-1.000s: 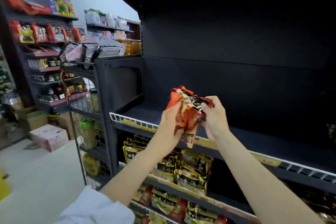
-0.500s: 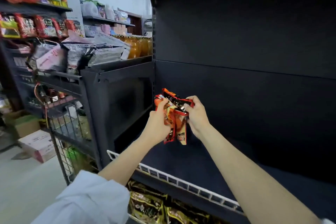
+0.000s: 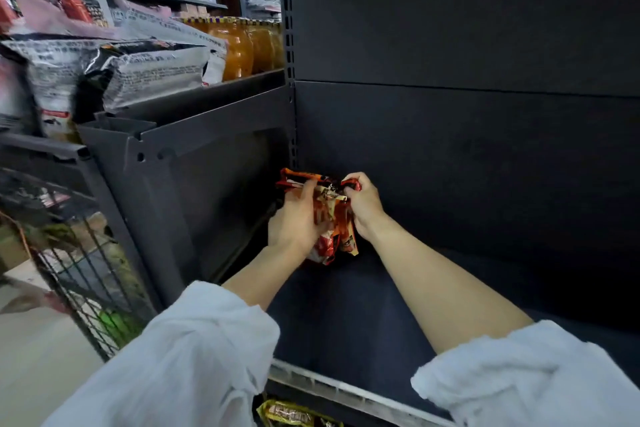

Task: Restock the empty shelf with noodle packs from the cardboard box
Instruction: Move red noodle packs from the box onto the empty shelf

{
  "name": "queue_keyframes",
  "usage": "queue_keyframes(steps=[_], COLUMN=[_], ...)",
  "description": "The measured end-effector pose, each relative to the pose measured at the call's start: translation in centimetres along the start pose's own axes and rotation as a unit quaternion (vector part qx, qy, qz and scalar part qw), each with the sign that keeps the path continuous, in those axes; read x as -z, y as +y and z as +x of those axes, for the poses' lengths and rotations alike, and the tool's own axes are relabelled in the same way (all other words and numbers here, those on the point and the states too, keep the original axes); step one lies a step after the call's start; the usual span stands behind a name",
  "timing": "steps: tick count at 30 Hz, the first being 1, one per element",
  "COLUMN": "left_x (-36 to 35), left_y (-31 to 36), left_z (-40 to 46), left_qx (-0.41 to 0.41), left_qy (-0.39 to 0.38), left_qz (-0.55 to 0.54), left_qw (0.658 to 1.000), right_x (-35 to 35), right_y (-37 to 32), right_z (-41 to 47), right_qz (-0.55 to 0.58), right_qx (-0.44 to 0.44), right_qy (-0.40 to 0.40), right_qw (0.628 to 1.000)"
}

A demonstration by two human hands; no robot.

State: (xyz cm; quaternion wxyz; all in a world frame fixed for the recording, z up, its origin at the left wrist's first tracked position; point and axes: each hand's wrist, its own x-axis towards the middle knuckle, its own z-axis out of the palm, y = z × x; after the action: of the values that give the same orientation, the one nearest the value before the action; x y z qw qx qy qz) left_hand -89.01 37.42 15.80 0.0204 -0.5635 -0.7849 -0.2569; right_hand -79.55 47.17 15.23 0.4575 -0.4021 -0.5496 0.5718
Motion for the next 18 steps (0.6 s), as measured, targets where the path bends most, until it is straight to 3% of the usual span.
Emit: queue_keyframes(steps=[4,8,12,18], left_x=[-1.3,-2.5,-2.8,-2.5], left_y=[0.3,0.1,0.6,-0.2], left_z=[0.2,0.1,0.8,0.5], left_qx=[-0.01,0.021,0.039,0.011], left_qy=[0.025,0.045,0.037,0.015], left_qz=[0.038,0.027,0.015,-0.012], left_qw=[0.999,0.998,0.998,1.0], right_x=[0.0,0.2,0.2,1.4], right_y=[0.0,-0.2,0.8,0.6], right_z=[0.9,-0.1,-1.0,-1.4], right_qz=[-0.12,-0.202,-0.259,-0.282], right_qx=[0.065,0.114,0.112,0.076], right_qy=[0.086,0.053,0.085,0.004], right_qw=[0.987,0.971,0.956,0.956])
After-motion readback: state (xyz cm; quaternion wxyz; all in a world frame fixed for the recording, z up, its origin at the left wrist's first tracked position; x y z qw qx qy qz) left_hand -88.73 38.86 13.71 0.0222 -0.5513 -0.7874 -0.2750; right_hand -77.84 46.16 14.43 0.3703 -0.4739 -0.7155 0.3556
